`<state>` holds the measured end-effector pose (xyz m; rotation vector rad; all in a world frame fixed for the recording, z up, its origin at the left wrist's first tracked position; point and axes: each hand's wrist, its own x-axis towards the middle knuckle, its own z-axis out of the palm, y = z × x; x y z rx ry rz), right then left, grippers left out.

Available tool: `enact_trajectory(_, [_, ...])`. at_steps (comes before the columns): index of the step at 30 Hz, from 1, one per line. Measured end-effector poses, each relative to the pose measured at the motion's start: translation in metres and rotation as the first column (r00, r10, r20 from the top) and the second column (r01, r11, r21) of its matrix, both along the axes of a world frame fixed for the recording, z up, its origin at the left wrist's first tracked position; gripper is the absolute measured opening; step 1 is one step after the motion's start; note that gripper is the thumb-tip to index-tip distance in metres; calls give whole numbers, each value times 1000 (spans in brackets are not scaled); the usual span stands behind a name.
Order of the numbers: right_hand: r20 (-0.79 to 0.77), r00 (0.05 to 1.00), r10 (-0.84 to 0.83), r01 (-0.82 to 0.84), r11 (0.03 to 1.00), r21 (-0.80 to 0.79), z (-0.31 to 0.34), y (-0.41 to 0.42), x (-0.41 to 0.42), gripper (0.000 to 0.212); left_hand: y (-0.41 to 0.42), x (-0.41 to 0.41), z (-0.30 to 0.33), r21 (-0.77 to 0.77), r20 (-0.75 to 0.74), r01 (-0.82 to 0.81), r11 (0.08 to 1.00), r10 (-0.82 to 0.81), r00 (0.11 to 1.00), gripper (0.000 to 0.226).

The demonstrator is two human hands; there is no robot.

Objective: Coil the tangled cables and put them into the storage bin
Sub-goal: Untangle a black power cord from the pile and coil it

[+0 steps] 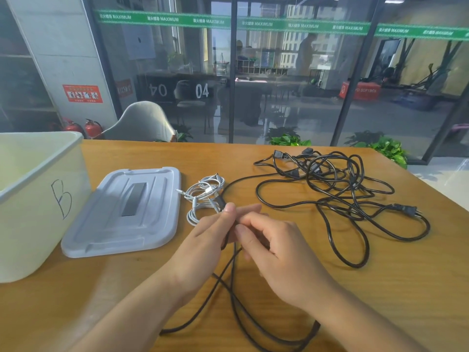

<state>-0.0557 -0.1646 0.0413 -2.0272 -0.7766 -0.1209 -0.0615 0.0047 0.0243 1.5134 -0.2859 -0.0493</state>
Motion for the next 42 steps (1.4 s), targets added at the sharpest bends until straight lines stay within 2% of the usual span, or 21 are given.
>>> enact_trajectory(2, [-90,994,65,-64,998,8,-1,2,-1,26,-2,0,3,-89,20,-39,995,41,999,50])
enact_trajectory(4, [-267,945,190,-169,980,102,-1,4,-2,28,-2,0,8,-257,-21,-37,966,32,999,51])
enact_trajectory(7, [-524,731,436,-342,900,271,0,5,-3,31,3,0,19,-428,-87,-33,903,-5,996,55])
enact_trajectory(9, [-625,595,505,-465,851,245,-2,5,-3,33,7,-1,27,-496,-103,-38,868,-15,995,56])
enact_trajectory(11, [-664,565,489,-526,834,166,-5,5,0,38,9,-5,34,-519,-110,-6,855,-60,992,52])
enact_trajectory(14, [-677,587,444,-526,845,98,-6,0,8,43,10,-13,38,-510,-96,158,846,-238,966,49])
enact_trajectory(18, [-649,664,372,-457,889,42,-1,-19,27,43,14,-17,40,-483,-79,340,807,-426,901,46])
enact_trajectory(20, [-615,715,332,-429,903,-13,1,-32,37,44,14,-18,40,-442,-94,381,812,-465,880,47])
enact_trajectory(24, [-513,843,164,-332,909,-254,3,-60,55,47,19,-18,39,-331,-95,439,836,-492,865,49])
enact_trajectory(27, [-377,926,-28,-141,899,-415,5,-79,65,50,28,-17,39,-149,-89,463,874,-478,874,53])
enact_trajectory(29, [-266,954,-139,1,889,-459,7,-84,67,47,29,-17,38,-40,-101,479,877,-480,871,54])
enact_trajectory(32, [-86,970,-229,179,902,-392,6,-71,62,40,20,-18,33,84,-165,509,857,-492,855,55])
enact_trajectory(35, [23,963,-268,266,940,-211,5,-49,48,38,10,-19,27,236,-217,500,834,-456,863,54])
enact_trajectory(38, [90,970,-228,235,969,-79,8,-33,32,39,5,-17,22,302,-241,427,852,-365,899,53])
enact_trajectory(42, [58,993,-104,104,995,-7,14,-24,17,34,-1,-13,14,298,-197,270,916,-218,956,50])
